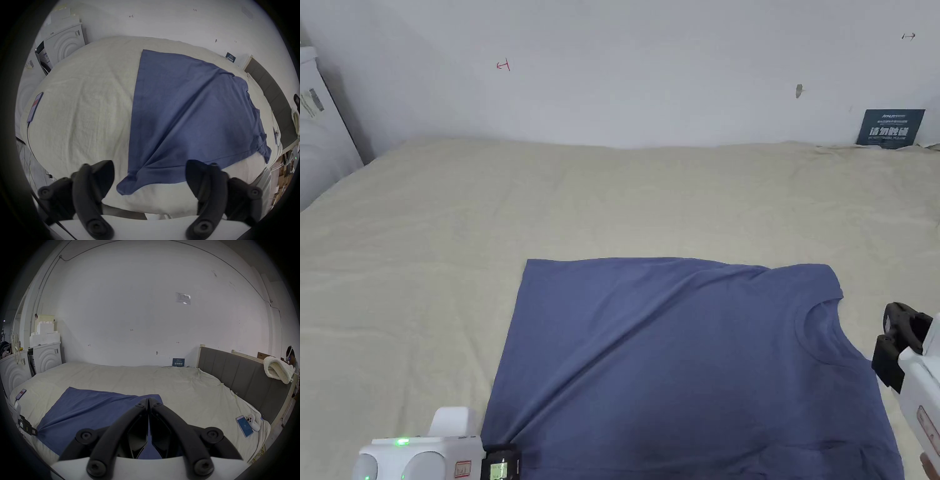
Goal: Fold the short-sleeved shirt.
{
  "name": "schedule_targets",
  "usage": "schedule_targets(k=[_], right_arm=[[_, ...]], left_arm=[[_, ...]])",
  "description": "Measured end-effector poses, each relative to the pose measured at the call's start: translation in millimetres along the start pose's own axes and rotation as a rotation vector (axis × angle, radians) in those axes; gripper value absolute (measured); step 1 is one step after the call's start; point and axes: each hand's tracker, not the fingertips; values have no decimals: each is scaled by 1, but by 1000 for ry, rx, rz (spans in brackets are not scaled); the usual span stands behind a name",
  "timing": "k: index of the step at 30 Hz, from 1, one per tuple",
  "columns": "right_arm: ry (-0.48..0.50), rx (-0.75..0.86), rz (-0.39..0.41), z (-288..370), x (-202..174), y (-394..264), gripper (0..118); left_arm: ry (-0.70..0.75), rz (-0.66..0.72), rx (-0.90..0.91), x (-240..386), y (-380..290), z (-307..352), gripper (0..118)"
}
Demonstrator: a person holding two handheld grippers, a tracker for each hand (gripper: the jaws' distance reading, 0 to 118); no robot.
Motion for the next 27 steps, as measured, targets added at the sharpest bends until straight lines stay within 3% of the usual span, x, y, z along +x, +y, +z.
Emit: schedule_targets(k=[5,8,9,11,14,18,24,25,27], right_arm=[[2,-14,-5,2,1,-4,0],[-2,-17,-11,3,3,-5,0],[-3,-18,-11,3,4,-6,0],[-3,-18,-14,4,6,-6,0],[-6,-26,-14,6,10,-8,0],[0,-78,-30,5,18,-16,0],[28,-288,-59,-3,27,-47,6],[21,-312,-67,-3,29,-54,11],[31,-368,-94,-4,32,-67,40]], left_arm=[[22,26,-47,-6,-3,-9,95],[16,42,-87,-9,-5,-16,66],[5,53,-97,-8,-6,-17,66],[-11,77,-101,-7,-8,-19,22],[-27,64,-82,-3,-8,-15,7],[-38,33,-40,2,-7,-5,3],[-68,34,28,6,3,17,3],[-71,33,35,6,4,19,3],[-73,32,45,7,7,22,3]])
